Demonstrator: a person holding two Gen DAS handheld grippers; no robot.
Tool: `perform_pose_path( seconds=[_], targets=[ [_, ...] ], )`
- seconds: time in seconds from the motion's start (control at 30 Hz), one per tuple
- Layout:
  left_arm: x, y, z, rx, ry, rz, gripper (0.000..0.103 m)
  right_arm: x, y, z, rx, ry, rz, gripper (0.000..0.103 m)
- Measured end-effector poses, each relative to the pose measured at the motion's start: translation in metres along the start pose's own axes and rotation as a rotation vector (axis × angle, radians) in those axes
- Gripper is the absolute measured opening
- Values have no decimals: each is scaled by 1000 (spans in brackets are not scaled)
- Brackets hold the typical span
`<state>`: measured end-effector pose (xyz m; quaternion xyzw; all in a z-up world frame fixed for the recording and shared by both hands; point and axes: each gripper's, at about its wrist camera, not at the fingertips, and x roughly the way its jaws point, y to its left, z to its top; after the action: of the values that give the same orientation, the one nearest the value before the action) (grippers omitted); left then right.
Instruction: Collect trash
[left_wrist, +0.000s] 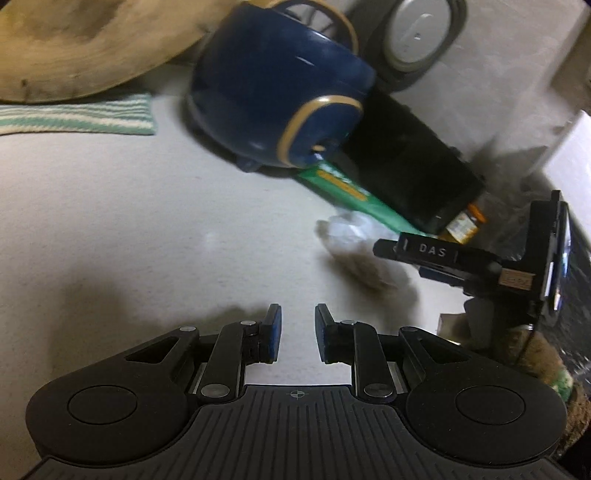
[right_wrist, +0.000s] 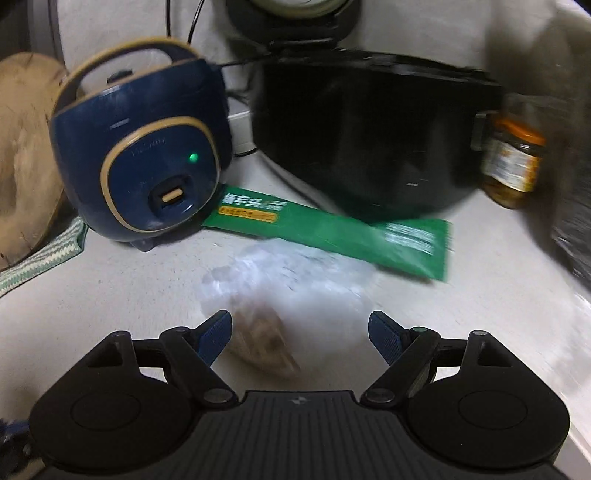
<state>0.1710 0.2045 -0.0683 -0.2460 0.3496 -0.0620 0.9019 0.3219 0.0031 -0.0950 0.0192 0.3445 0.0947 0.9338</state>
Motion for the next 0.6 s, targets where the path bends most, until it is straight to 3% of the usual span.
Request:
perform_pose_path(
  seconds=[0.03,0.13,0.2,0.3,0.43,0.53,0.6],
  targets=[
    [-2,-1,-1,-13,-5,19,23,6,1,-1,-14,-2,14,78],
    [-11,-5,0,-40,-34,17,23,13,-1,-6,-20,37,57,45],
    [-13,-7,1,-37,-51,36,23,9,-4,-10,-1,61,125,38],
    [-10,-9,2,-63,-61,51,23,0,2,-21,1,115,248,37],
    [-1,-14,6,-58,-71,46,23,-24,20,-43,-95,165,410,37],
    [5,-21,10,-39,-71,42,23,-44,22,-50,-156,146,441,38],
    [7,-28,12,-1,-85,24,23,-53,12,-48,-152,124,406,57]
  ],
)
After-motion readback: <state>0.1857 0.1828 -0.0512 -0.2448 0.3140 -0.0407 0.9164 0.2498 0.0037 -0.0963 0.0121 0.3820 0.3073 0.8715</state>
